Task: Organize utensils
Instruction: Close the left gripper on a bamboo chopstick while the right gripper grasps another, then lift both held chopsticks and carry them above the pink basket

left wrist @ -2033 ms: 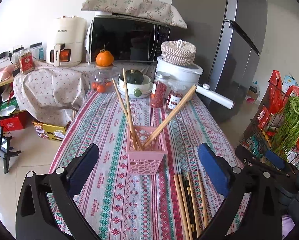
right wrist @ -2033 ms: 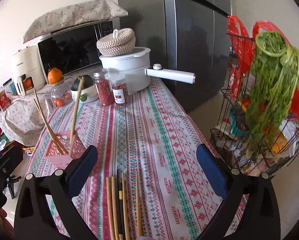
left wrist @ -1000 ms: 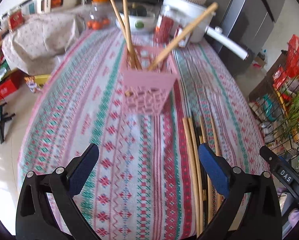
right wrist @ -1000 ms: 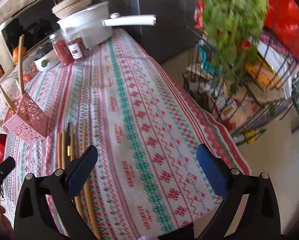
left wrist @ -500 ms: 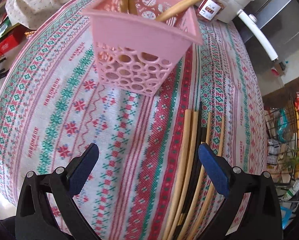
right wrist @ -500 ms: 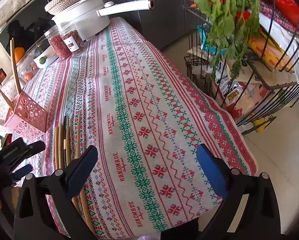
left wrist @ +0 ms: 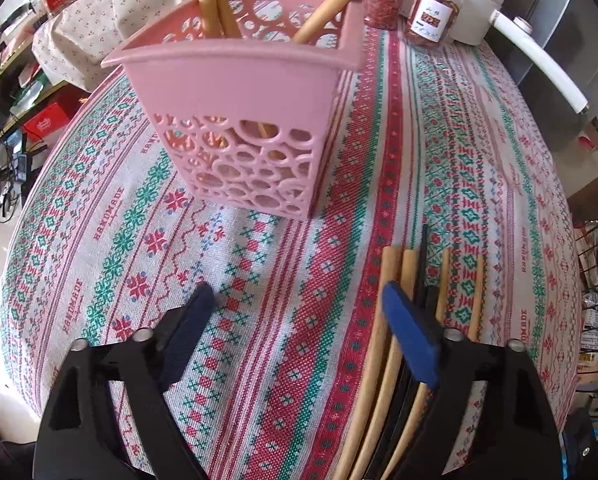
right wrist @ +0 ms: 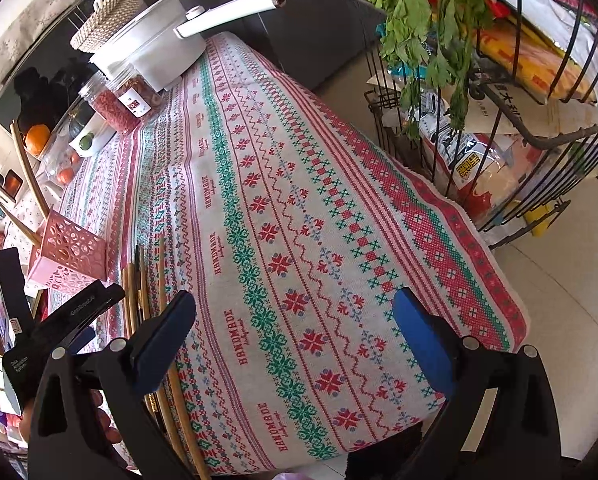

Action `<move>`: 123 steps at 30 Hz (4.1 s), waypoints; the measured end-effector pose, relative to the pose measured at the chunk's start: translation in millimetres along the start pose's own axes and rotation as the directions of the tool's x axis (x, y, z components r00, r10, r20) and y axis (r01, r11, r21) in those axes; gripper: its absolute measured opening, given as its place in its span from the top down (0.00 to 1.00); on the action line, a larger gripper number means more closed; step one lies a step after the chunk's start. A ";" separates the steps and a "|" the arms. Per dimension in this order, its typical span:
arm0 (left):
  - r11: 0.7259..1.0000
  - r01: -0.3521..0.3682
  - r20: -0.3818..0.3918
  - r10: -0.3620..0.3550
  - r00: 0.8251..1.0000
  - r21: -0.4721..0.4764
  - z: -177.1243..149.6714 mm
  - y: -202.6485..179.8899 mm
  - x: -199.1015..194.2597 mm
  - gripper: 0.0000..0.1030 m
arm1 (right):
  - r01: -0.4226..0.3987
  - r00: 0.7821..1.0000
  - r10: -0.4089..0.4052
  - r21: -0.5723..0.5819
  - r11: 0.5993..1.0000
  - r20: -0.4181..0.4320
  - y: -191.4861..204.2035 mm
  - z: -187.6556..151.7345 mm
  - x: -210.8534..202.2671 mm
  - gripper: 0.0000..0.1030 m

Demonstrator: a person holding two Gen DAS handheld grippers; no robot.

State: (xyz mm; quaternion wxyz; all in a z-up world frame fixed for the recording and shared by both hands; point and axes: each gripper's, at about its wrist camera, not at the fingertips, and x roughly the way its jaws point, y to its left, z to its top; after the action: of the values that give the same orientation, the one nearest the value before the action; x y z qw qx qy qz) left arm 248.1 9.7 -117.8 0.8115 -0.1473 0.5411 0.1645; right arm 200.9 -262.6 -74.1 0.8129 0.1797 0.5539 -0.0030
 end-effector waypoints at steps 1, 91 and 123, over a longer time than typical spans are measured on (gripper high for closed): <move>1.000 0.014 0.001 -0.014 1.000 0.019 -0.2 -2.5 -0.9 0.32 | 0.001 1.000 -0.001 -0.005 1.000 0.001 0.9 0.4 0.4 0.07; 0.911 0.365 0.330 -0.410 0.850 0.192 -20.7 124.7 -128.0 0.94 | -0.244 0.939 0.301 -0.294 0.924 0.168 113.5 -9.0 -81.7 0.93; 0.859 0.452 0.559 -0.502 0.660 0.239 13.3 140.6 -251.2 0.94 | 0.032 0.999 -0.041 -0.249 0.968 -0.029 152.9 61.3 59.6 0.36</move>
State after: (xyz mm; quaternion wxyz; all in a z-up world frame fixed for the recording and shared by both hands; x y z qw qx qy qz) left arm 108.6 115.1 111.3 0.9598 -0.1915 0.2019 -0.0375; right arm 310.3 -126.2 -63.9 0.8192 0.0661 0.5670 0.0545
